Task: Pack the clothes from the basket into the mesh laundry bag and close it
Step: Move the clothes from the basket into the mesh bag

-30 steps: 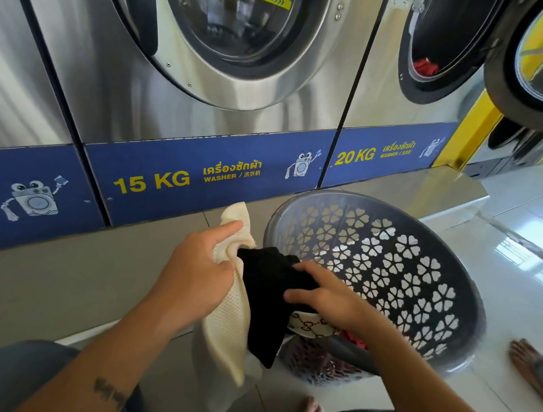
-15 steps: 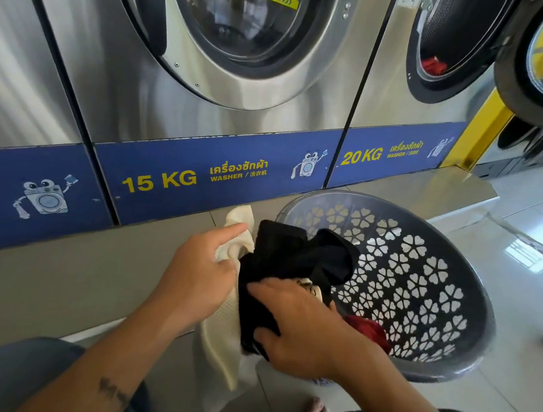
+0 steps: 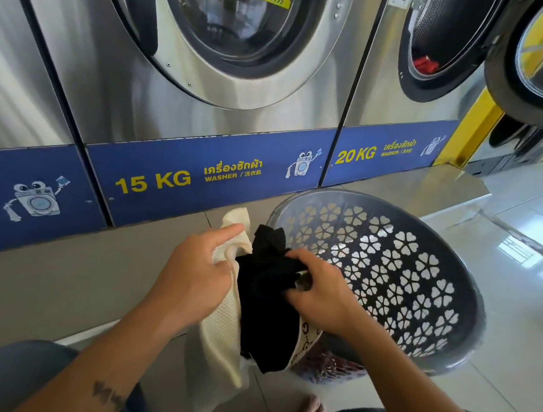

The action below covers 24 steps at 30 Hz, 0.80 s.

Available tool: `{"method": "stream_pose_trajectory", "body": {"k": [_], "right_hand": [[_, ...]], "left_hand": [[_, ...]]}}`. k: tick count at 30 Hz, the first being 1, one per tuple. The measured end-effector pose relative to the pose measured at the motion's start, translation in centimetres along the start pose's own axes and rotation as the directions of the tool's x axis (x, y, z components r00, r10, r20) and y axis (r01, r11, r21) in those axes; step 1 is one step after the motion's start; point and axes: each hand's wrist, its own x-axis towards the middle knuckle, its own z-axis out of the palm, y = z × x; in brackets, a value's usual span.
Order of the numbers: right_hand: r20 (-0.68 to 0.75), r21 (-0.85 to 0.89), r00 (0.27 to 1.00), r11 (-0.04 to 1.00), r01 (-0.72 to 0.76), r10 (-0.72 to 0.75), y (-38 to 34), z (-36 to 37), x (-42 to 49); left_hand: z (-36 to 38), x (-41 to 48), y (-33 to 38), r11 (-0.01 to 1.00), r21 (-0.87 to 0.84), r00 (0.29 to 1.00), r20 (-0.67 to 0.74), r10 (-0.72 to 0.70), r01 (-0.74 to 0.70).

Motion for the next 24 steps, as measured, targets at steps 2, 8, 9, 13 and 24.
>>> {"method": "stream_pose_trajectory", "body": {"k": [2, 8, 9, 13, 24], "right_hand": [[-0.099, -0.122, 0.989, 0.988, 0.093, -0.106, -1.5, -0.3, -0.4], [-0.054, -0.295, 0.954, 0.917, 0.267, -0.295, -4.9, 1.8, -2.9], [0.01, -0.34, 0.95, 0.892, 0.298, -0.313, -5.0, 2.6, -3.1], [0.259, -0.545, 0.918, 0.74, 0.395, -0.299, -5.1, 3.9, -3.4], [0.145, -0.25, 0.989, 0.966, 0.064, -0.028, -1.5, 2.0, -0.8]], "left_hand": [[0.1, -0.1, -0.1, 1.0, 0.005, 1.0, 0.0, -0.004, 0.004], [-0.2, -0.1, -0.4, 1.0, 0.01, 1.0, -0.017, 0.011, -0.011], [-0.4, -0.2, -0.3, 1.0, 0.008, 1.0, -0.02, 0.012, -0.012], [-1.1, -1.0, 0.1, 1.0, 0.018, 1.0, -0.019, 0.022, -0.021], [-1.1, -0.7, -1.4, 0.998, 0.053, 0.999, 0.007, 0.034, -0.035]]}}
